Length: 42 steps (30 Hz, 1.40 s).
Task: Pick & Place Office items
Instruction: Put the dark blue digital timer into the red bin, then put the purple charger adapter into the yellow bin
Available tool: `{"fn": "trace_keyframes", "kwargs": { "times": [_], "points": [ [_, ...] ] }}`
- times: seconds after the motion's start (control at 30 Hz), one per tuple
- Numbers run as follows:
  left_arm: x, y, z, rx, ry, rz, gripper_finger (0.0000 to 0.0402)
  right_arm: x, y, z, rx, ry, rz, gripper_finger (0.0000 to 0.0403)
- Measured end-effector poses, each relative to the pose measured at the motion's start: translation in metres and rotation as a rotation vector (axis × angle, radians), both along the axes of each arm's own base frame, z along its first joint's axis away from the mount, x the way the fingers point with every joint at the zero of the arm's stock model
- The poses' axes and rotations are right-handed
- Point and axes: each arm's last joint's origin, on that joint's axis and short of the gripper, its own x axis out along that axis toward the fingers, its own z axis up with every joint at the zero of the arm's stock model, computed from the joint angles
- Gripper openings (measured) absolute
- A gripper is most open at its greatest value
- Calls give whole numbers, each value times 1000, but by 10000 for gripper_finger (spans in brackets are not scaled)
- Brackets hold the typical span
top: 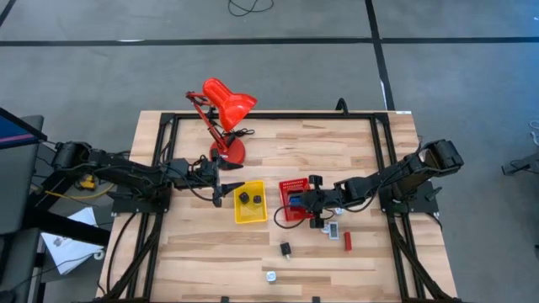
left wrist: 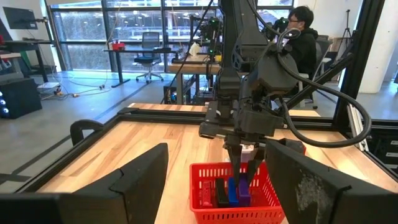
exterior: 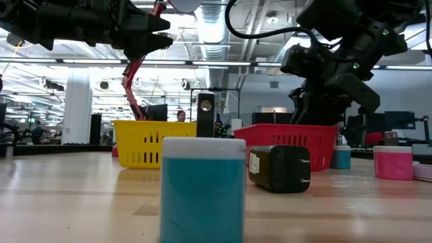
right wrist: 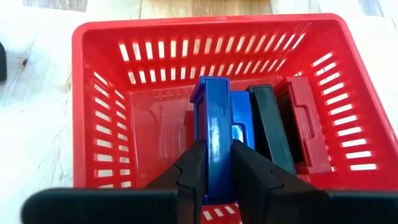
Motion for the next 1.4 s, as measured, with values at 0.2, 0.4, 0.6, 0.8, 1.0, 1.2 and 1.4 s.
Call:
{"fn": "trace_keyframes", "kwargs": {
  "times": [0.2,0.4,0.6,0.8,1.0,1.2,1.4],
  "points": [
    [0,0,0,0,0,0,260,0,0,0,-5,2,7,59],
    [0,0,0,0,0,0,260,0,0,0,-32,9,40,59],
    [0,0,0,0,0,0,260,0,0,0,-38,11,48,65],
    [0,0,0,0,0,0,260,0,0,0,-38,11,48,90],
    [0,0,0,0,0,0,260,0,0,0,-38,11,47,102],
    [0,0,0,0,0,0,260,2,0,3,-40,1,49,102],
    [0,0,0,0,0,0,260,4,1,18,-30,41,29,102]
  ]
}}
